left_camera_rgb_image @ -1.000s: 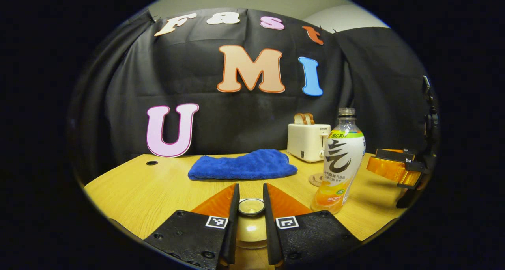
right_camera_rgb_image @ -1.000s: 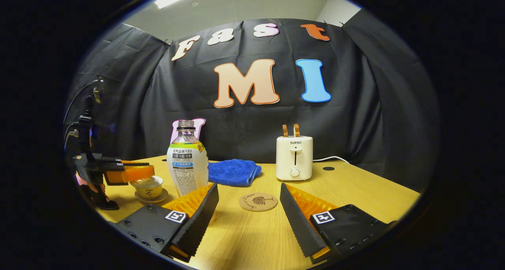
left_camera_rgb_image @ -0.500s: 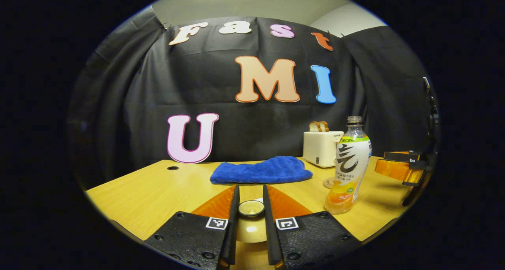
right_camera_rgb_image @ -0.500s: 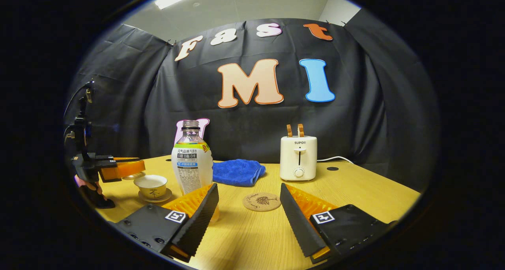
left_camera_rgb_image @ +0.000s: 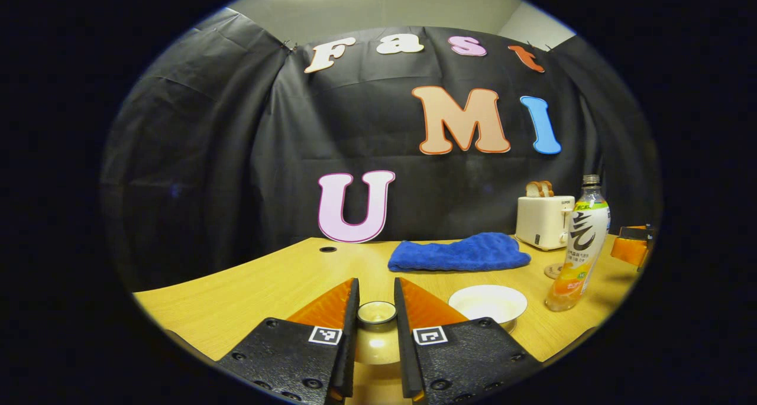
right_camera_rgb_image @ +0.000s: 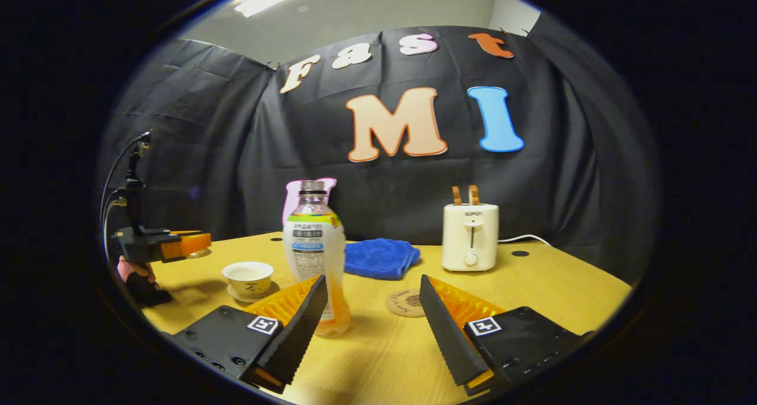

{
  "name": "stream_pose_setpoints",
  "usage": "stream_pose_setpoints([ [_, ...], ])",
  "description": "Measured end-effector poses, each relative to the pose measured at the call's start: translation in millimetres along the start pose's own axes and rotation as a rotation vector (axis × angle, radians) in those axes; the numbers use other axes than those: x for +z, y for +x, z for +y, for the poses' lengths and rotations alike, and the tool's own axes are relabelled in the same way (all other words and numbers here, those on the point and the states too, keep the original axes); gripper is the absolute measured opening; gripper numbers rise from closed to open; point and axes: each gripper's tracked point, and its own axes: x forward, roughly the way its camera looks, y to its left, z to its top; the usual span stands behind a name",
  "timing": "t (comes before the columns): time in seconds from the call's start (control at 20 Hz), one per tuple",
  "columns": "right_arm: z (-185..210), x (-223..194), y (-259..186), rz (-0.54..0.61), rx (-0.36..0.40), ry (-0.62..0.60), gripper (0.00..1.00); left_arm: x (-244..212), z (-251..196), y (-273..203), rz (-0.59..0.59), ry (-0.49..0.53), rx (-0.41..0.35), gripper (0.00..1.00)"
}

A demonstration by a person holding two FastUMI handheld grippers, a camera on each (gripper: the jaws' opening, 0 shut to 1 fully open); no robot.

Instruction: Open the teacup lid with one hand, grasp the water bottle and pour water into the teacup with the other hand; after pouring, place the water bottle on the coaster and then close the teacup lid.

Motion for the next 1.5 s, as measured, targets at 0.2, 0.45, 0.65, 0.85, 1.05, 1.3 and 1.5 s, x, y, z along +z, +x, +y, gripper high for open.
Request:
stream_pose_setpoints([
  [0.2,24,-1,-2,0.005,0.080,0.003,0.99,-1,3,0,0.003,0.000,-0.003,0.29],
  [0.45,37,-4,5,0.020,0.111,0.006,0.99,1,5,1,0.002,0.000,-0.020,0.29],
  [0.65,47,-13,17,0.075,0.133,0.001,0.99,0,7,3,0.004,0.000,-0.023,0.29],
  [0.85,51,-24,32,0.143,0.130,-0.010,0.97,0,6,3,0.004,-0.001,-0.030,0.29],
  [1.05,50,-32,51,0.191,0.091,-0.014,1.00,1,8,3,0.003,0.000,-0.028,0.29],
  [1.3,49,-46,74,0.266,0.051,-0.020,0.97,1,9,2,0.003,0.001,-0.022,0.29],
  [1.5,51,-47,75,0.275,0.029,-0.042,0.70,0,11,-1,0.004,0.000,-0.020,0.29],
])
